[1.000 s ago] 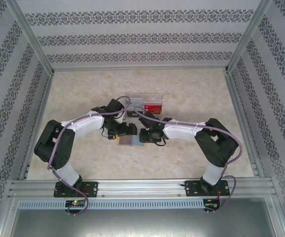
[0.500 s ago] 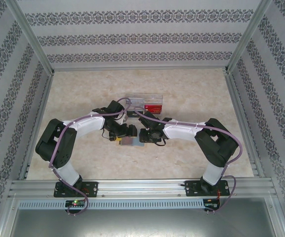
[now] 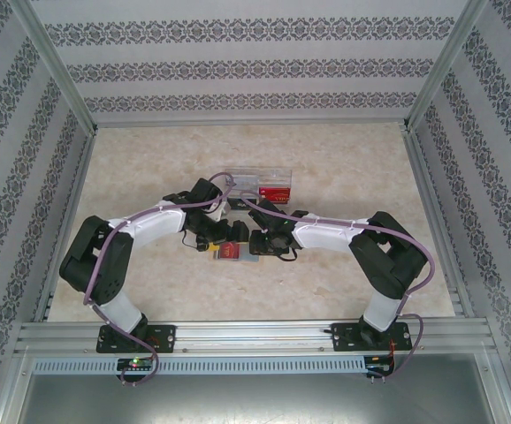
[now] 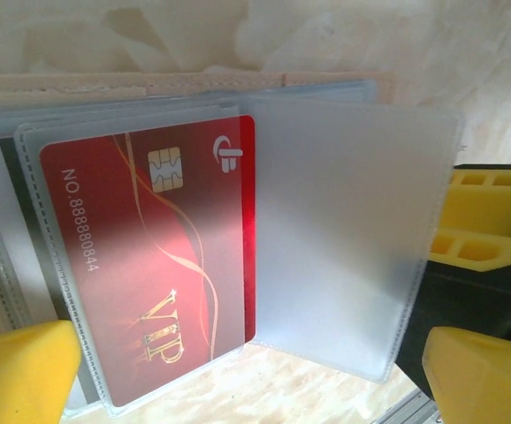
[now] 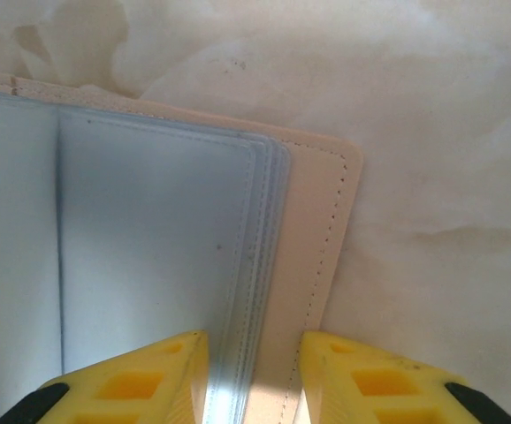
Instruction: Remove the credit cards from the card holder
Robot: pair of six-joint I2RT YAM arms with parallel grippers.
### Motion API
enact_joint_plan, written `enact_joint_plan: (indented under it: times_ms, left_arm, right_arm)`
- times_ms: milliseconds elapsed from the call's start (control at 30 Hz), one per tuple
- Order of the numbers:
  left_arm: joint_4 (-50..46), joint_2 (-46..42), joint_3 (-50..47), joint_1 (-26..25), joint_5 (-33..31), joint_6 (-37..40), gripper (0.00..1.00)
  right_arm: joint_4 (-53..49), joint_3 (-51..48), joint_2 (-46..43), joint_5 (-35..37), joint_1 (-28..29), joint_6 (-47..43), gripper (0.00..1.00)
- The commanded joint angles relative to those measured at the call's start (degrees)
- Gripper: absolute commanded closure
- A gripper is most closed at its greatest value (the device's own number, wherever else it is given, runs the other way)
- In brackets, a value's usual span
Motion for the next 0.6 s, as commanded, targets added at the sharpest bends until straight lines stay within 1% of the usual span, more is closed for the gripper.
enact_joint_plan:
  times_ms: [0, 133, 233, 300, 433, 533, 567]
  left_arm:
    - [-0.82, -1.93, 0.97, -0.49, 0.97, 0.81, 0.00]
    - [-1.67, -2.61, 1.26, -0.53, 0.12, 0.81, 0.00]
    - [-3.30, -3.33, 1.60, -0.48, -2.27, 1.21, 0.00]
    - [-4.10, -3.69, 1.57, 0.13, -3.30, 1.55, 0.00]
    - [-4.51, -4.30, 1.04, 2.20, -3.93, 2.08, 0.00]
    - [-4.62, -4.08, 0.69, 3.26, -4.13, 2.63, 0.04]
    - [-4.53, -3.93, 0.41, 3.53, -4.27, 2.74, 0.08]
  right_arm:
    - [-2.70, -1.38, 0.42, 2.56, -0.05, 0.91, 0.63]
    - [-3.34, -2.03, -1.04, 4.03, -0.68, 0.95, 0.60]
    - [-4.30, -2.71, -3.46, 5.44, -1.81, 0.58, 0.57]
    - [-5.27, -3.23, -5.65, 6.40, -2.97, 0.30, 0.56]
    - [-5.62, -3.85, -9.49, 6.06, -4.63, -0.22, 0.56]
    - [-5.54, -2.13, -9.96, 4.22, -4.45, -0.92, 0.57]
    - [-5.17, -1.40, -9.64, 3.21, -4.22, -0.83, 0.58]
